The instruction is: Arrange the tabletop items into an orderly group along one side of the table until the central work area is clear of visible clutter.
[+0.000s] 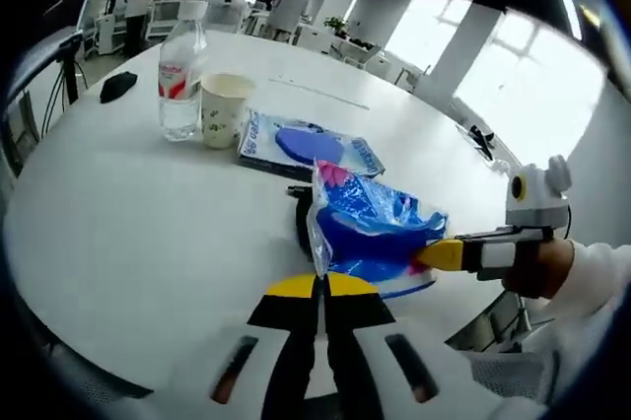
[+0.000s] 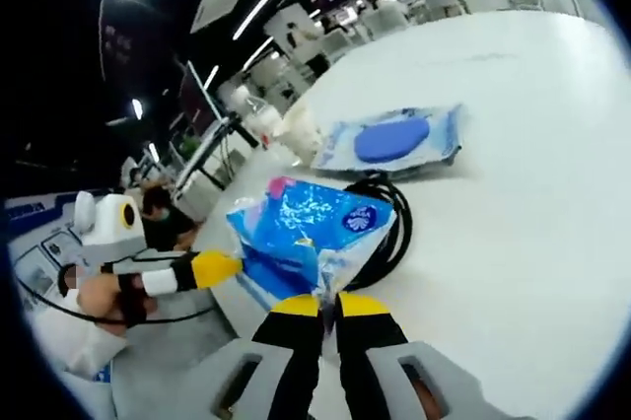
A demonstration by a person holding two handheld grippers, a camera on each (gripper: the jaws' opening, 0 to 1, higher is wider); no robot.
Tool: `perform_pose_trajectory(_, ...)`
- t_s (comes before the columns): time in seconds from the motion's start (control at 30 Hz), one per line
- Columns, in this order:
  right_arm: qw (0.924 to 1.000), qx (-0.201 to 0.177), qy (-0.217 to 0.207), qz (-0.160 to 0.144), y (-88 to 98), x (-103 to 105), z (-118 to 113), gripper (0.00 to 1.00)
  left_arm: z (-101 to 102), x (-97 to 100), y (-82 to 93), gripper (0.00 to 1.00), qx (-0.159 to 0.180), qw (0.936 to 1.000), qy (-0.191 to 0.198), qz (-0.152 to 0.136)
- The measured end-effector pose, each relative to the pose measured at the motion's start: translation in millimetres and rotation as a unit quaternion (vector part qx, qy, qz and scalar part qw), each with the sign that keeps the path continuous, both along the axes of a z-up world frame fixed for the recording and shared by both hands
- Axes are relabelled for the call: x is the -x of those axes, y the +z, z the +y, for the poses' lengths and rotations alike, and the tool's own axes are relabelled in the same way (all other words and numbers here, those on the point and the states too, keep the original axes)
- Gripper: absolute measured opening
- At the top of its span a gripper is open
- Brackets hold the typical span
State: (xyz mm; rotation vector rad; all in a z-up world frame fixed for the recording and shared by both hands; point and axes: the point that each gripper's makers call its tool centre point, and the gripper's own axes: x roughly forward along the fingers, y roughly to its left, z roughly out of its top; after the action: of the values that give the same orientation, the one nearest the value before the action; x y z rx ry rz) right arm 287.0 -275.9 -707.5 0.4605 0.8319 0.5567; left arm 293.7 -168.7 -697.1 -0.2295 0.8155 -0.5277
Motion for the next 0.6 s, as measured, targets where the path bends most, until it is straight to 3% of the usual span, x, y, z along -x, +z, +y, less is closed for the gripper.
perform_pose_trajectory(0.37,0.9995,-0.006,-0.023,-0.020,17.0,-0.2,-30.7,0.00,-32.7,-5.0,19.3,0.00,0.014,0.9991,-0.036,-0.015)
perform_pose_trajectory(0.6,0.9979,-0.014,-0.057,-0.029,28.0,-0.3,-63.2,0.00,-69.2,-4.9,36.9,0.00,-0.002,0.9943,-0.094,-0.049)
